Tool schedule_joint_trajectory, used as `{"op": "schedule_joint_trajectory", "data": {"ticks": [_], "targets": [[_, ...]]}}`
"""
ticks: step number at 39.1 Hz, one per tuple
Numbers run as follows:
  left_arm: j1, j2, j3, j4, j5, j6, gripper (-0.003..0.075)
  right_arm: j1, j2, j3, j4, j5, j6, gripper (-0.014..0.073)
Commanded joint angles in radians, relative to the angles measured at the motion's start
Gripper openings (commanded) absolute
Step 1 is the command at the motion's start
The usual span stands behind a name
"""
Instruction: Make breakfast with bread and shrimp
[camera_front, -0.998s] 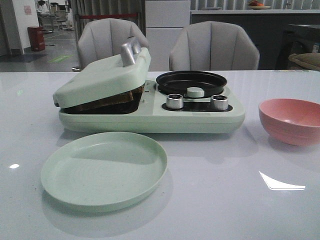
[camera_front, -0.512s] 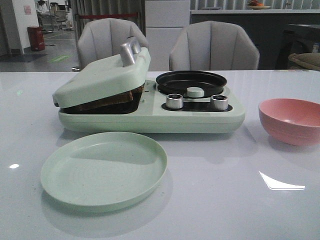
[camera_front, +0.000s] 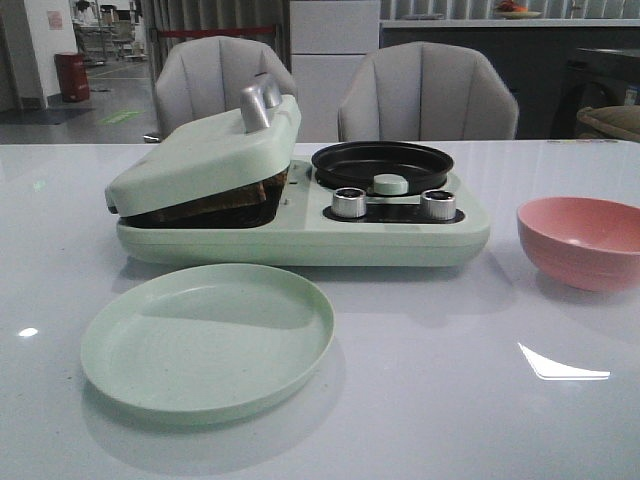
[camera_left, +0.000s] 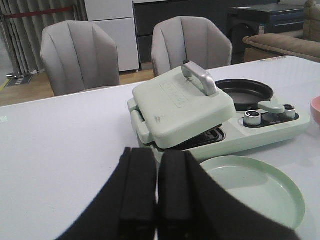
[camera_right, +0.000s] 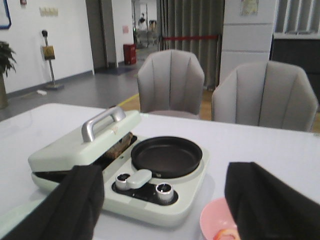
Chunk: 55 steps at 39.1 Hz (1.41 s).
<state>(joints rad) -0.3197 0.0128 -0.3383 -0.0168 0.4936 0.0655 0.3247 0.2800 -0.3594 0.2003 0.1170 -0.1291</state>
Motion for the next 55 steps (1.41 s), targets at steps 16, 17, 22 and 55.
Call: {"op": "schedule_joint_trajectory", "data": {"ticks": [16, 17, 22, 55], "targets": [[0.002, 0.011, -0.023, -0.010, -0.085, -0.012, 0.0114, -0.003, 0.197, -0.057, -0.008, -0.034, -0.006, 0.0600], [0.002, 0.011, -0.023, -0.010, -0.085, -0.012, 0.0114, -0.003, 0.197, -0.057, -0.008, -0.034, -0.006, 0.0600], [0.002, 0.011, -0.023, -0.010, -0.085, -0.012, 0.0114, -0.003, 0.197, -0.057, -0.008, -0.056, -0.006, 0.0600], [0.002, 0.011, -0.023, -0.010, -0.085, -0.012, 0.0114, -0.437, 0.785, -0.623, 0.092, 0.462, -0.004, 0.0600]]}}
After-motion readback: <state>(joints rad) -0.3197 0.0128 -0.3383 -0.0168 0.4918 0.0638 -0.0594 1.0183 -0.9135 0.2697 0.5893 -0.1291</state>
